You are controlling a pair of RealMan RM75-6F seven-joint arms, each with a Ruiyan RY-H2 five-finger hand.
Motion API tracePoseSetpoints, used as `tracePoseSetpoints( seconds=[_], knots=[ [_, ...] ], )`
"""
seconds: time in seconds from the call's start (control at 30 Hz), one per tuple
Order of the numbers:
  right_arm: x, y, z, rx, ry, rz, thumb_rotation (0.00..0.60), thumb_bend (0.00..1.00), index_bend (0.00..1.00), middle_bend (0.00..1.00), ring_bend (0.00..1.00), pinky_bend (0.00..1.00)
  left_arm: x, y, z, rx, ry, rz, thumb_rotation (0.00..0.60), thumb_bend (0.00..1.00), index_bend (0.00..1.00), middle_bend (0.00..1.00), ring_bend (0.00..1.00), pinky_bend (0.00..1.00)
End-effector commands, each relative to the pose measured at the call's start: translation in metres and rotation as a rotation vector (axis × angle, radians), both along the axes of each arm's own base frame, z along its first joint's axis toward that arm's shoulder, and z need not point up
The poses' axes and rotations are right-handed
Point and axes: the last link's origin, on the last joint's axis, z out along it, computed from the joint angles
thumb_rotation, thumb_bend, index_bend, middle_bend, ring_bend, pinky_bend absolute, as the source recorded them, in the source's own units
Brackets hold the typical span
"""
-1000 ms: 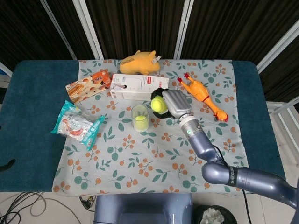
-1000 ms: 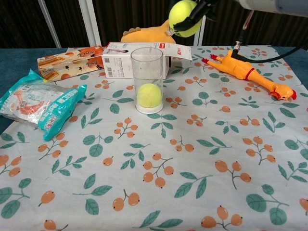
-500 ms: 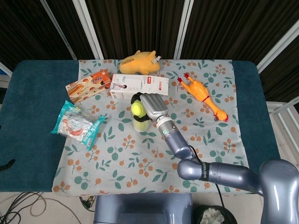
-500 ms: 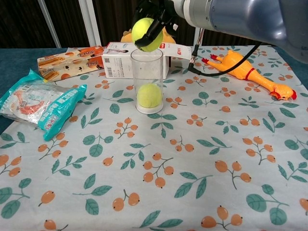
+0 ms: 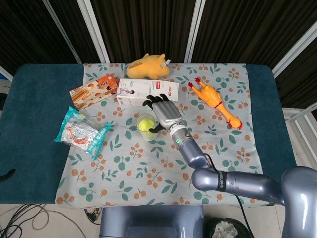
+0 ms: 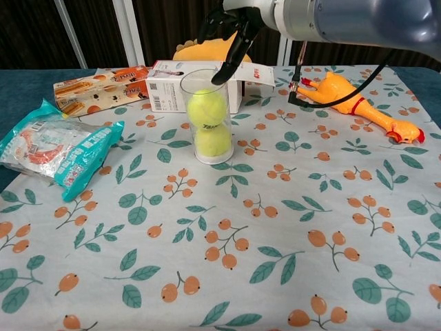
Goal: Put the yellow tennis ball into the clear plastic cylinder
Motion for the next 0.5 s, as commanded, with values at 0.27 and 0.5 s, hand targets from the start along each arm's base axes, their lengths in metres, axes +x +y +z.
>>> tracePoseSetpoints(
  seconds=[0.27,0.5],
  knots=[
    [-0.030,0.000,0.083,-0.227,-0.012,0.003,0.600,0.23,0.24,0.12,0.13,0.00,0.001,0.000,-0.002,-0.001,0.008,0.000,0.600,0.00,0.06,0.00,0.00,0.08],
    [-0.094,0.034,0.135,-0.401,0.137,0.104,0.600,0.23,0.24,0.12,0.13,0.00,0.005,-0.001,-0.004,0.001,0.016,-0.016,0.600,0.00,0.06,0.00,0.00,0.08]
  ],
)
